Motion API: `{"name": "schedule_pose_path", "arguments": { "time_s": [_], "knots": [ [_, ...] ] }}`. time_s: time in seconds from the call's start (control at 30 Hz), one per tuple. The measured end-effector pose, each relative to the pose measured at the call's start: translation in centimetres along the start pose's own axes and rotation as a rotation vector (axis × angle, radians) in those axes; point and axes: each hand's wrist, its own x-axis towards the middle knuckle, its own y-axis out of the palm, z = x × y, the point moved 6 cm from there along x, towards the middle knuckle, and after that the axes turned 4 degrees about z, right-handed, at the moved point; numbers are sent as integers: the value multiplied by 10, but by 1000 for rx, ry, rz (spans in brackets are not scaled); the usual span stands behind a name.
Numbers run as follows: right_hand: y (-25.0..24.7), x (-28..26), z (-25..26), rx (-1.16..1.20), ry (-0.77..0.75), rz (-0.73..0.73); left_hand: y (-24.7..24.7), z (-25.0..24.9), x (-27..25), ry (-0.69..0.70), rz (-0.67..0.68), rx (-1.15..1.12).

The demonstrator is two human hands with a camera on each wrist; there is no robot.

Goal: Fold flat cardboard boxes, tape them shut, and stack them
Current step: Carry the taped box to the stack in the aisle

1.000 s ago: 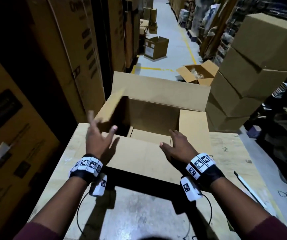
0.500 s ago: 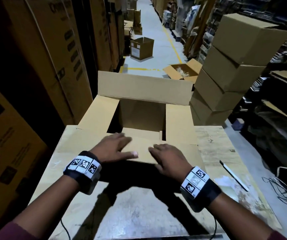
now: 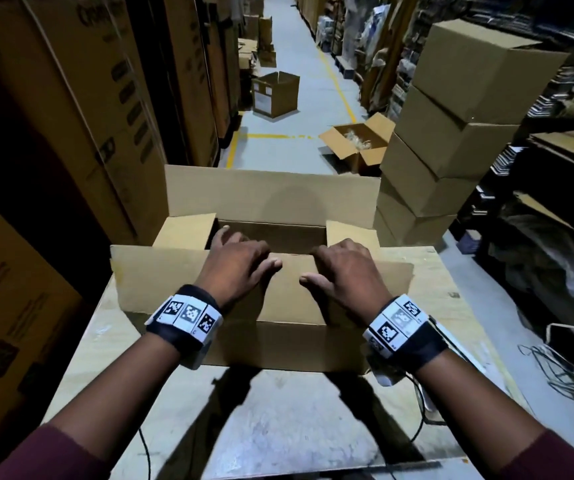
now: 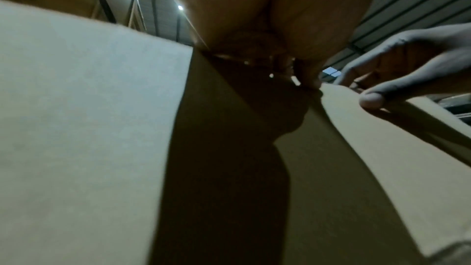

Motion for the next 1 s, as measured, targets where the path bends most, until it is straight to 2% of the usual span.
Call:
{"name": "schedule_pose_path", "arguments": {
  "time_s": [0.03,0.1,0.17,0.23,0.33,0.43,0.57,0.63,0.7,0.77,0.83,0.9,1.0],
  "knots": [
    [14,1,0,-59,0,50,13,0,5,-24,21,11],
    [47,2,-8,-79,21,240,47,-3,14,-63,163,17],
    [76,0,-18,9,13,434,78,-15,17,-55,321,-13],
    [83,-2,-29,108,-24,512,97,-28,18,-58,386,-38],
    [65,5,-63,386,-17,416,109,-44,19,-92,359,-54],
    [47,27,-120,654,154,281,114,-60,22,-122,313,-55],
    [49,70,-190,865,449,220,120,-70,22,-162,228,-42],
    [57,91,-213,1029,524,230,119,-70,21,-175,202,-39],
    [63,107,-220,1243,526,215,117,-68,20,-163,160,-69],
    [58,115,-223,1422,479,128,113,-69,20,-141,81,-122],
    [52,114,-223,1455,380,69,109,-74,17,-88,-45,-167],
    [51,107,-213,1306,159,123,108,-82,13,-82,-173,-197],
    [65,101,-196,796,-244,282,110,-102,10,-150,-272,-238]
  ]
}}
